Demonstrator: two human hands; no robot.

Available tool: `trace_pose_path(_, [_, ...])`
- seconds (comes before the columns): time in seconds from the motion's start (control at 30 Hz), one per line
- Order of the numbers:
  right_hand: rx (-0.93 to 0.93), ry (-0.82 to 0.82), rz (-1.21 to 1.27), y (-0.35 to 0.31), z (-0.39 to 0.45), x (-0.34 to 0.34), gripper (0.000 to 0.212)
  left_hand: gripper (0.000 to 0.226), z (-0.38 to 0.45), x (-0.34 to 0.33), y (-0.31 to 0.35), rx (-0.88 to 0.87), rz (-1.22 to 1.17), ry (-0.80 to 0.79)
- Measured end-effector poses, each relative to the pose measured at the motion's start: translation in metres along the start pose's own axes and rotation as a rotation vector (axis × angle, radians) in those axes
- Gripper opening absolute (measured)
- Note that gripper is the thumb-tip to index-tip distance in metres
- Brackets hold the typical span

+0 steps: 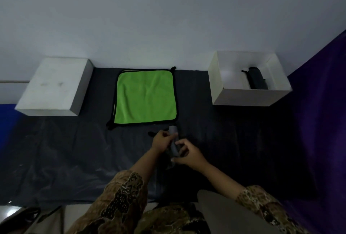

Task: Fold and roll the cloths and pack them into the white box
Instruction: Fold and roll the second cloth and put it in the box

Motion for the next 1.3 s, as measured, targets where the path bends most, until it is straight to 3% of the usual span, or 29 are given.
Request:
trace_pose_path(0.13, [-0.04,-0.029,0.046,0.0,0.005,-0.003,0.034,0.041,-0.006,0.021,-0.015,-0.028,0.141,0.194])
trace_pose_path(0.23, [-0.081,0.058,0.021,0.002,0.008,-0.005,0.02,0.043,-0.009,0.032,-0.028,-0.035,0.264,0.26])
trace_pose_path(0.33, [-0.155,0.155,-0.03,0.007,0.011,-0.01,0.043,0.038,-0.01,0.035,-0.036,0.003,0.27,0.281])
trace_pose_path(0.43, [-0.219,0.099,-0.031,0.01,0.015,-0.016,0.059,0.03,-0.008,0.038,-0.036,-0.027,0.276,0.294])
trace_pose_path(0.6, [-0.275,-0.068,-0.057,0.003,0.024,-0.019,0.046,0.028,-0.005,0.044,-0.04,-0.014,0.224,0.262])
trace_pose_path(0.73, [-0.335,-0.099,0.147,-0.001,0.027,-0.014,0.044,0.026,-0.001,0.041,-0.034,-0.066,-0.06,0.161])
trace_pose_path(0.93, [-0.306,-0.046,0.495,-0.016,0.033,0.024,0.055,0.017,0.011,0.009,0.022,-0.017,-0.365,0.072])
trace_pose_path(1.1, [-0.188,0.033,0.554,-0.051,0.041,0.085,0.054,0.047,0.024,-0.026,0.095,0.037,-0.334,-0.159])
trace_pose_path(1.3, [-0.058,0.013,0.625,-0.076,0.045,0.183,0.05,0.053,0.037,-0.065,0.189,-0.221,-0.145,0.057])
Point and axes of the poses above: each hand's wrist, its own z-axis towards the middle knuckle, its own x-axis out of the back of the hand, y = z × x, the point moved 3 cm from there along z, towards the middle knuckle, and after that the axes turned 2 degrees about -z, right-handed, at the moved point
